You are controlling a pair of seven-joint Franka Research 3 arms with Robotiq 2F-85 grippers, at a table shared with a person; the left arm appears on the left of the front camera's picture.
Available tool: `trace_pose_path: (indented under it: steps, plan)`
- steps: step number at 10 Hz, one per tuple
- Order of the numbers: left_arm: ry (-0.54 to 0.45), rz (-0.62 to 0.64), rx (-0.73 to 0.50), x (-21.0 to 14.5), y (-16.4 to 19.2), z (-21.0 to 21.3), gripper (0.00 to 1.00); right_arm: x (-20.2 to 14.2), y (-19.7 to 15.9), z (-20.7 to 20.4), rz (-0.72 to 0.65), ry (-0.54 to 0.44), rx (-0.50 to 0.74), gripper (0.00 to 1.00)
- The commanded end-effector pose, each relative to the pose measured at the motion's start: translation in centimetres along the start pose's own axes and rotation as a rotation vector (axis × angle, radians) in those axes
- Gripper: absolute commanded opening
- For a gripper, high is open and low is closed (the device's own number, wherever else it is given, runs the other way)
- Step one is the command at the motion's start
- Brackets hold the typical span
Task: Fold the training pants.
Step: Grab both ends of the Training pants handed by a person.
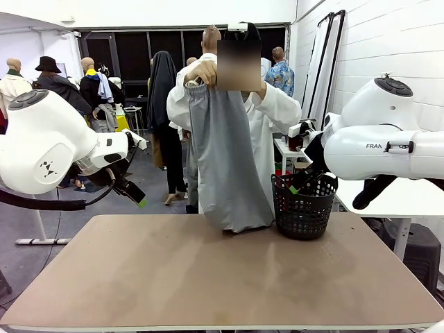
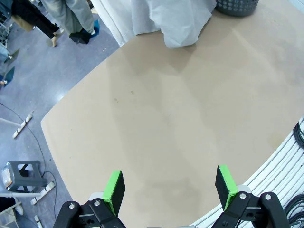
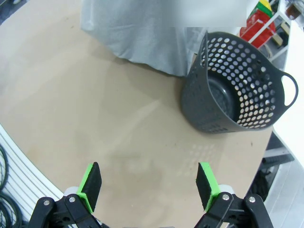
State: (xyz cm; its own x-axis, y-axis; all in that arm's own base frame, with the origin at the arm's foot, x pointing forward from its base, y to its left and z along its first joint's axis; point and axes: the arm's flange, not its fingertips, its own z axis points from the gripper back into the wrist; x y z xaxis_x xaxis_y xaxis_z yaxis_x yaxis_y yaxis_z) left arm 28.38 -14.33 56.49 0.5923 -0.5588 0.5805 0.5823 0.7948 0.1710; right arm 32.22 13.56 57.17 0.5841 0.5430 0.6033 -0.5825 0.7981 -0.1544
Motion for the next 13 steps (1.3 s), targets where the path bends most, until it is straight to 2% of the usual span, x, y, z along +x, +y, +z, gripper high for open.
trace_pose_path:
  steps: [1,13]
  plan:
    - [-0.007,-0.006,0.009,0.08,0.04,0.02,1.00,0.13,-0.01,-0.10,0.001,-0.009,-0.003,1.00]
    - [-0.007,-0.006,0.009,0.08,0.04,0.02,1.00,0.13,-0.01,-0.10,0.001,-0.009,-0.003,1.00]
